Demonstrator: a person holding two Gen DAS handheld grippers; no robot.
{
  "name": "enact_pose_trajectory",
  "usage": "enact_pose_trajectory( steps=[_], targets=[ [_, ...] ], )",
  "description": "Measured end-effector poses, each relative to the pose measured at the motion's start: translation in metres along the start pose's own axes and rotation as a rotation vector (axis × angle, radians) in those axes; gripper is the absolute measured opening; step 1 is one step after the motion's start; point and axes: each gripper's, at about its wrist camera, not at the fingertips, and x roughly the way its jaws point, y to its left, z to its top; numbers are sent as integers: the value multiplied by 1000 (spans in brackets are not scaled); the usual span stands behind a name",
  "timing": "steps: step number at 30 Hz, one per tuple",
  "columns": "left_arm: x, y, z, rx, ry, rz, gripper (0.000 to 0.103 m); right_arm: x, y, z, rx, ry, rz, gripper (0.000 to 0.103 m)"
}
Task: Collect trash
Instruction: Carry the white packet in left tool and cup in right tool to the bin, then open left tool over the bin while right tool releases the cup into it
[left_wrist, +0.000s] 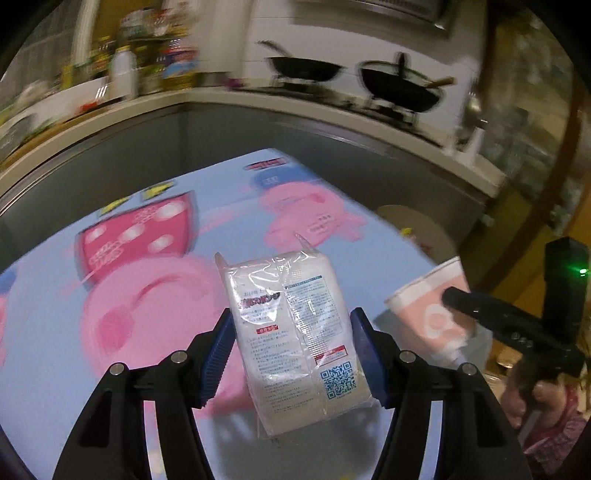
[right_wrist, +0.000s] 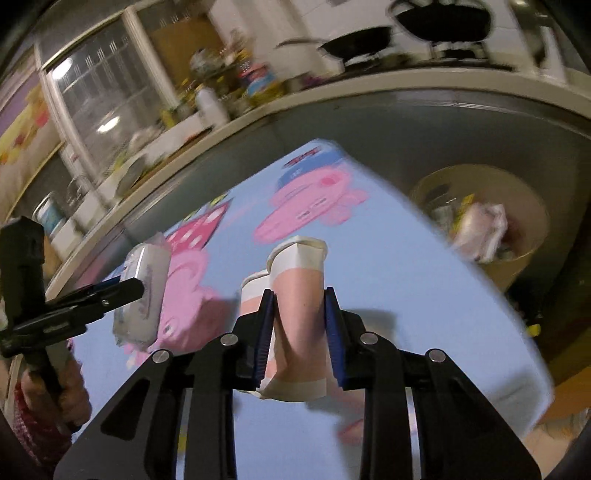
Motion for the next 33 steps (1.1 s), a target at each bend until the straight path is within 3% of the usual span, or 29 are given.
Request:
enact_pose_trajectory(
  steps=[8,14,17,19,20,21,22,23,28,33],
  targets=[
    [84,-100,89,121,8,-225,63,-20,-111,60,100,-181,-202,26],
    [156,-150,133,114,42,-316,64,1,-171,86,146,-208,-260,28],
    [185,-164,142,117,44,-311,70,16,-193,90,159,-187,-270,30],
    [199,-168,142,106,61,-301,86,28,-201,91,158,-159,-276,34],
    [208,-170,142,95,69,-298,88,35,-202,93,153,-139,-279,38],
    [215,-171,142,90,79,-302,88,41,-204,93,148,-120,-289,41],
    [221,-173,141,90,90,-301,88,45,-205,92,143,-107,-299,55],
    [227,-175,140,94,105,-292,88,49,-207,92,141,-103,-309,57],
    [225,-172,137,81,110,-286,88,36,-205,94,158,-148,-311,57],
    [191,-169,138,101,46,-238,88,-2,-184,90,185,-215,-279,57]
  ],
)
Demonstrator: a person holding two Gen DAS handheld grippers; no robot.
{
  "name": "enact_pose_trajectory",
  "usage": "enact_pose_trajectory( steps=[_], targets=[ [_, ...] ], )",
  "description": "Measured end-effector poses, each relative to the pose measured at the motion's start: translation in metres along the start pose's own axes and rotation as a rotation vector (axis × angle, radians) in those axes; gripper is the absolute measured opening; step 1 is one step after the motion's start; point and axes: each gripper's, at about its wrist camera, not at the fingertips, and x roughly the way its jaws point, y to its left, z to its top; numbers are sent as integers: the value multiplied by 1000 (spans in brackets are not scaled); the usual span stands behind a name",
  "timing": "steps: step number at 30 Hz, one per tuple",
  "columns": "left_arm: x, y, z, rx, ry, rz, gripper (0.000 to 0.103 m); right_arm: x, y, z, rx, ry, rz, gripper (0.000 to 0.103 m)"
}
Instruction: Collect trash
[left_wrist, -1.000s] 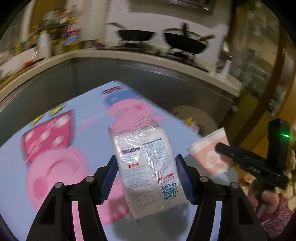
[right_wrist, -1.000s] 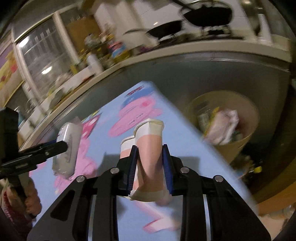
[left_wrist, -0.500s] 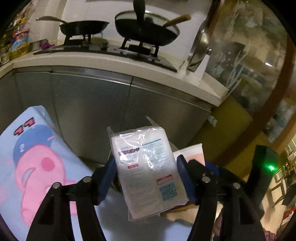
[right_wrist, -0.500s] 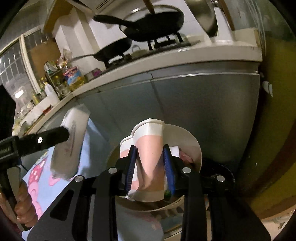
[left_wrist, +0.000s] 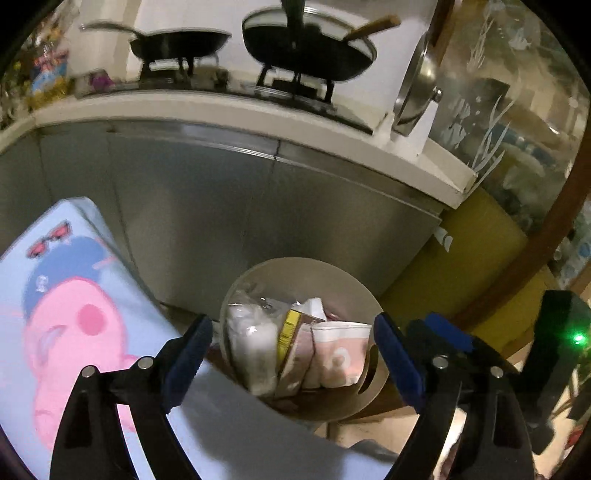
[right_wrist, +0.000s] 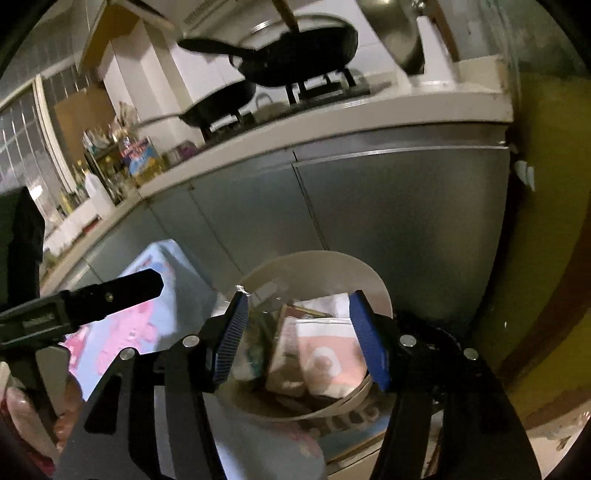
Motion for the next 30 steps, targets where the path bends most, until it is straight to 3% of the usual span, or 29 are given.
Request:
enact_pose_trajectory(
  steps=[7,11,14,24,30],
  targets=[
    [-83,-15,-15,63,-151,81,95,-79,27,-15,65,-86,50,66],
    [-127,-18,-29,84,-216,101,97,-114,47,-31,64,-91,69,66],
    [-161,-17,-42,92,-270,122,99,-135,62,-45,62,-81,89,74],
    [-236,-3,-79,96,-334,267,99,-174,123,-76,21,-24,138,78],
    [-264,5,-98,81,-360,321,99,-190,145,-83,31,-20,182,87]
  ],
)
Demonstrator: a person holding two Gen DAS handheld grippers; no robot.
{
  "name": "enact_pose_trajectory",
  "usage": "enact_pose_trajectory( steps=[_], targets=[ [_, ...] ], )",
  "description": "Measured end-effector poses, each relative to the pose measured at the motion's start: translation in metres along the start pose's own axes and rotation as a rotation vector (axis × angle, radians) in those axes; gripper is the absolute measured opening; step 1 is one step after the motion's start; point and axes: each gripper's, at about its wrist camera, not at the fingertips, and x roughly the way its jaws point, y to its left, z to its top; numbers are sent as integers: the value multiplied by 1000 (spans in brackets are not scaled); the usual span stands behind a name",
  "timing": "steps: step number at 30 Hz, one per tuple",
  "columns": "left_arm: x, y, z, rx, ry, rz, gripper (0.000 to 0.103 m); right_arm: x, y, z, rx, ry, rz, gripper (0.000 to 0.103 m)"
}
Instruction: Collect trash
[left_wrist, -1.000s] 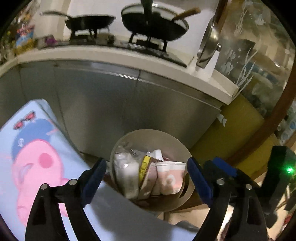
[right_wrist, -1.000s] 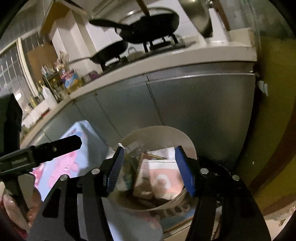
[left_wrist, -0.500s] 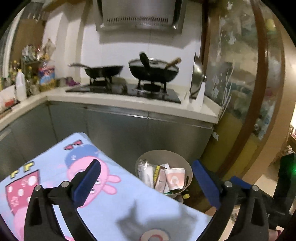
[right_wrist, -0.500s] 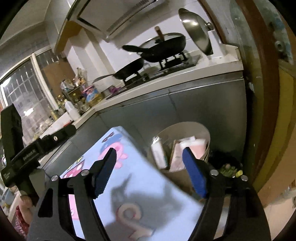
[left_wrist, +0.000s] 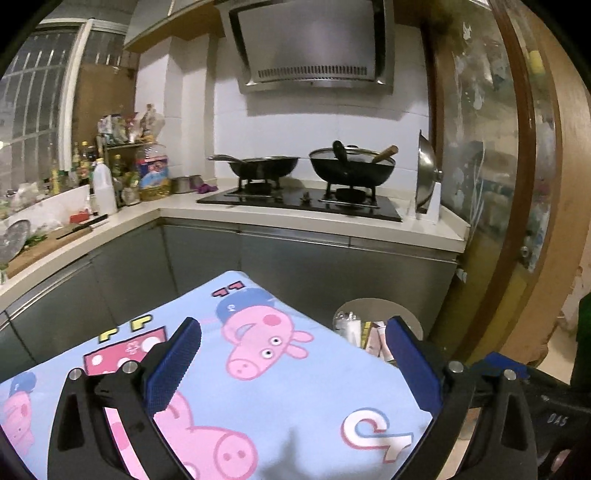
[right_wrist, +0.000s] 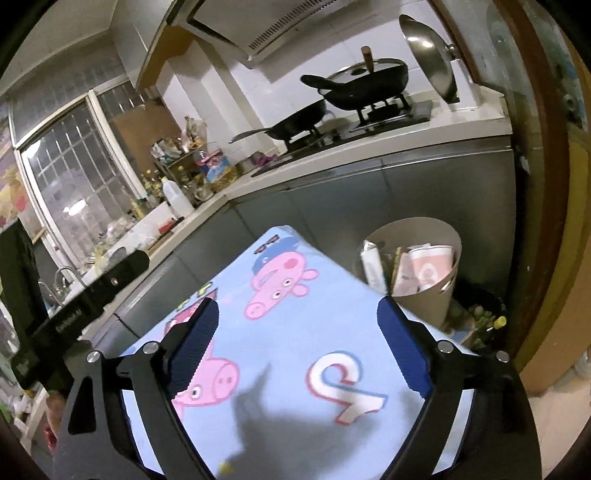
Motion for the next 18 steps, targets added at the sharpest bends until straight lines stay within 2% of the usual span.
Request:
enact_pose_trajectory(
  steps=[2,11,18],
  targets=[
    [-7,3,-3,-1,-4,14,99,-2,6,-1,3,2,7,91],
    [-28,17,-11,-25,-8,47,99,-6,28,-6,-1,-5,21,94],
    [-35,26,-16,-49,-6,68,99,-10,37,-9,-15,-26,0,97]
  ],
)
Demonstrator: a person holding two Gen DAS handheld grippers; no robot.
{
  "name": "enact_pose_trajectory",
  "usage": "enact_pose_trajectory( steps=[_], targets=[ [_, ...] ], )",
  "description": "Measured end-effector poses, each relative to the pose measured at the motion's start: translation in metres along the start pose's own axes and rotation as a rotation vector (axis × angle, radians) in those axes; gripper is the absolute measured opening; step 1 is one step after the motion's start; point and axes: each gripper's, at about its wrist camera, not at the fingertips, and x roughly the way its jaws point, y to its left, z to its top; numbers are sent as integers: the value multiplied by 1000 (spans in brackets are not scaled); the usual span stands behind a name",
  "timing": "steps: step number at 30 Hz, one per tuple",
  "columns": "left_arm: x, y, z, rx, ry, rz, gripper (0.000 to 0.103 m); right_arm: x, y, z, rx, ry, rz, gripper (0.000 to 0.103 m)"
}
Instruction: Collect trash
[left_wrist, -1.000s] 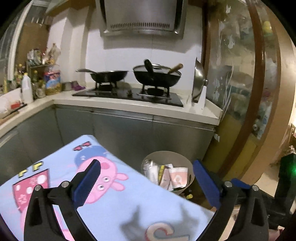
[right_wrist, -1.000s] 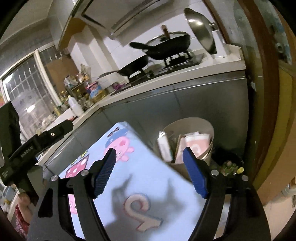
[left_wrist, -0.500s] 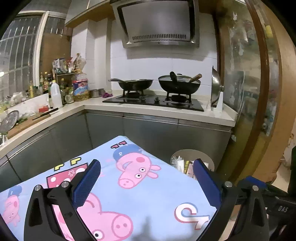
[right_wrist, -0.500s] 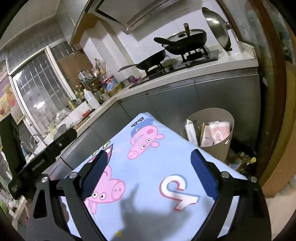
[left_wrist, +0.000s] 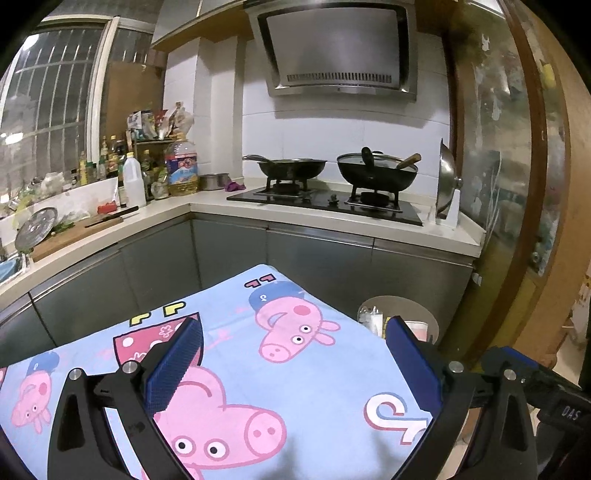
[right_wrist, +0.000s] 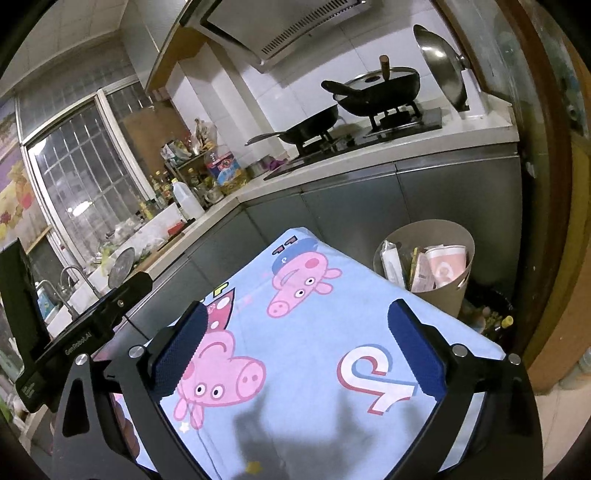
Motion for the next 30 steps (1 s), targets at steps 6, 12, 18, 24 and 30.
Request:
enact_pose_trajectory(
  steps=[6,12,18,24,30],
  targets=[
    [1,2,-4,-16,29,-12,99,-2,0,-5,10,-2,-35,97],
    [3,0,-12,-31,73,-9,99,1,-11,-15,32,33,-79,97],
    [1,2,-18,-39,74,17,99,2,-21,-25,54,61,-145,97],
    [-2,1,-18,-38,78,54,99,-1,-20,-31,48,50,-166,97],
    [-2,0,-17,-45,139,44,99,5,-30,-40,135,68,-149,97]
  ],
)
